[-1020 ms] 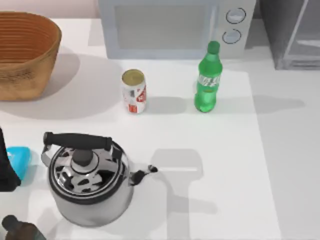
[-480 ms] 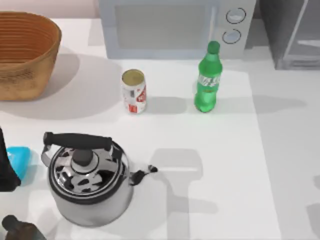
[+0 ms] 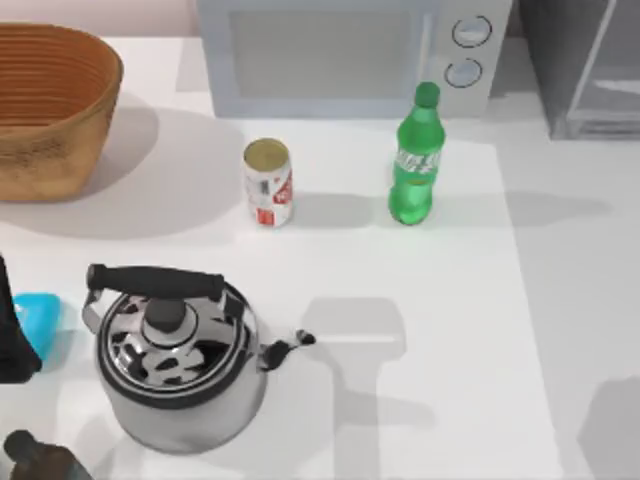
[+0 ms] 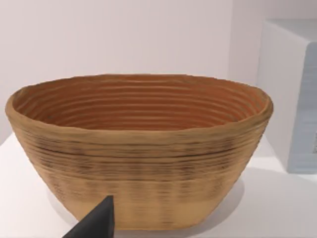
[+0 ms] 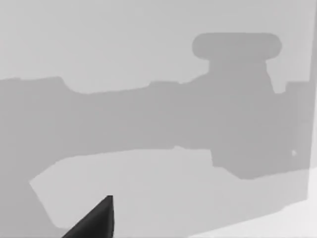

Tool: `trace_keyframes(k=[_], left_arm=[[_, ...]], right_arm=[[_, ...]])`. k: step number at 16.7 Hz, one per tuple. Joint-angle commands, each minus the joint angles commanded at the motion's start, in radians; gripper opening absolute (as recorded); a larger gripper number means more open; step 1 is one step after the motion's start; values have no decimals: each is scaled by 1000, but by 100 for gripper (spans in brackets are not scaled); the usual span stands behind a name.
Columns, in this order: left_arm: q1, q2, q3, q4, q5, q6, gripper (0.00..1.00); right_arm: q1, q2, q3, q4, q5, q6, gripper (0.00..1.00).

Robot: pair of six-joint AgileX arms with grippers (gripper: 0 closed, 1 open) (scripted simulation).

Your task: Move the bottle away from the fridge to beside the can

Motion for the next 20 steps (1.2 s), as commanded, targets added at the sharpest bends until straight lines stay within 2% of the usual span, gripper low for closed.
trace_keyframes(k=[5,9,17,20], left_arm=[[0,0,0,0,0,0,100],[0,0,0,0,0,0,100],[0,0,0,0,0,0,100],[0,0,0,0,0,0,100]], right_arm=[[-348,396,120,0,-182,-386,100],[-517,589,178,0,-271,-573,100],[-545,623,186,2,-287,-607,100],[-497,632,181,58,-279,-543,100]])
